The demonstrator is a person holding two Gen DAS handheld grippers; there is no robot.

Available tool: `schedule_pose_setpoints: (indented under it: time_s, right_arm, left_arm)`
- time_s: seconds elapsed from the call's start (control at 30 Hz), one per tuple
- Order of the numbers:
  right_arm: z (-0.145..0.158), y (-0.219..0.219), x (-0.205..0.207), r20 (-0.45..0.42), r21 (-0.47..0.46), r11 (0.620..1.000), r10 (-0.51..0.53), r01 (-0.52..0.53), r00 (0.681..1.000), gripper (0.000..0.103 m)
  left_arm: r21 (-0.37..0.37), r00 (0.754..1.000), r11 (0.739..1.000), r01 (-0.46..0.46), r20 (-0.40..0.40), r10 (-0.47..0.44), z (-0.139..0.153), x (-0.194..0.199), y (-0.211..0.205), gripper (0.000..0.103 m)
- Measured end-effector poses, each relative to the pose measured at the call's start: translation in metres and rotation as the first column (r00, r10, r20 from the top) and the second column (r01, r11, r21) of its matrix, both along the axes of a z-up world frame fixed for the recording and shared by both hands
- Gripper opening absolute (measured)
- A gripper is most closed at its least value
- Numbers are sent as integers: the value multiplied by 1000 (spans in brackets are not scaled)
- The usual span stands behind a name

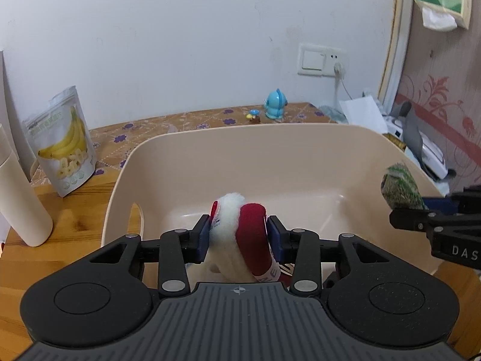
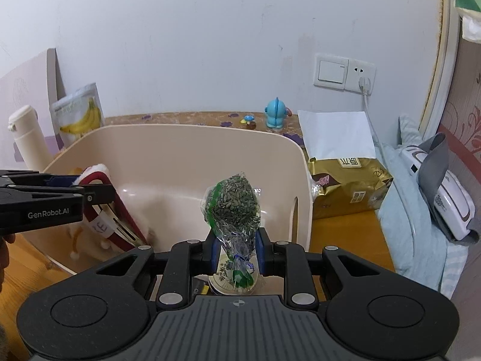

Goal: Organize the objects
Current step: 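Carry the plush item and herb bag over the bin and release both, then withdraw both tools from the bin toward the remaining items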

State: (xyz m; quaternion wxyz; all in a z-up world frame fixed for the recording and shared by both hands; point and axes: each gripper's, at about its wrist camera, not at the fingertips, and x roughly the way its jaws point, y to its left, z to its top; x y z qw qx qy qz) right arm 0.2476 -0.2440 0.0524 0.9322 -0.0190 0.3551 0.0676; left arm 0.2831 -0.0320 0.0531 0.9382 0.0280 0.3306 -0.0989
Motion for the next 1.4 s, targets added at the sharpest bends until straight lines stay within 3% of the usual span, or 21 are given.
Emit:
schedule_pose_setpoints:
  time_s: [0.07, 0.1, 0.17, 0.23, 0.47, 0.6, 0.7, 1.07, 1.4]
  right_arm:
    - [1, 0, -1, -1, -2, 1000, 3, -3, 1000, 31]
    - [2, 0, -2, 0, -3, 1000, 3, -3, 1000, 39]
    - [3, 0, -4, 4, 0, 1000, 0, 0, 1000, 45]
    - [4, -2, -7, -4, 16, 1000, -4, 4, 1000, 51]
    - [17, -7, -21, 30, 54, 998, -19, 17, 999, 73]
    - [28, -8, -34, 63, 59, 998, -22, 19, 998, 80]
    - [35, -8, -45, 86, 63, 998, -20, 14, 996, 92]
    - [39, -11, -86, 106, 55, 998, -26, 20, 994, 101]
    - [19, -15, -114, 49, 26, 999, -34, 32, 998, 103]
  left_arm:
    - [7, 1000, 1000, -4, 4, 4, 1, -2, -1, 44]
    - [9, 1000, 1000, -7, 7, 7, 2, -3, -1, 46]
    - [9, 1000, 1000, -13, 0, 13, 3, -5, 0, 62]
    - [7, 1000, 1000, -25, -14, 25, 5, -7, 1, 68]
    - [-3, 998, 999, -51, 19, 51, 22, -26, 8, 79]
    - [-30, 997, 998, -53, 46, 54, 34, -40, 12, 81]
    - [-47, 997, 998, -48, 59, 50, 41, -53, 13, 81]
    - [-57, 992, 998, -37, 115, 43, 52, -107, 11, 82]
    - [-24, 997, 999, -22, 70, 23, 32, -133, 12, 84]
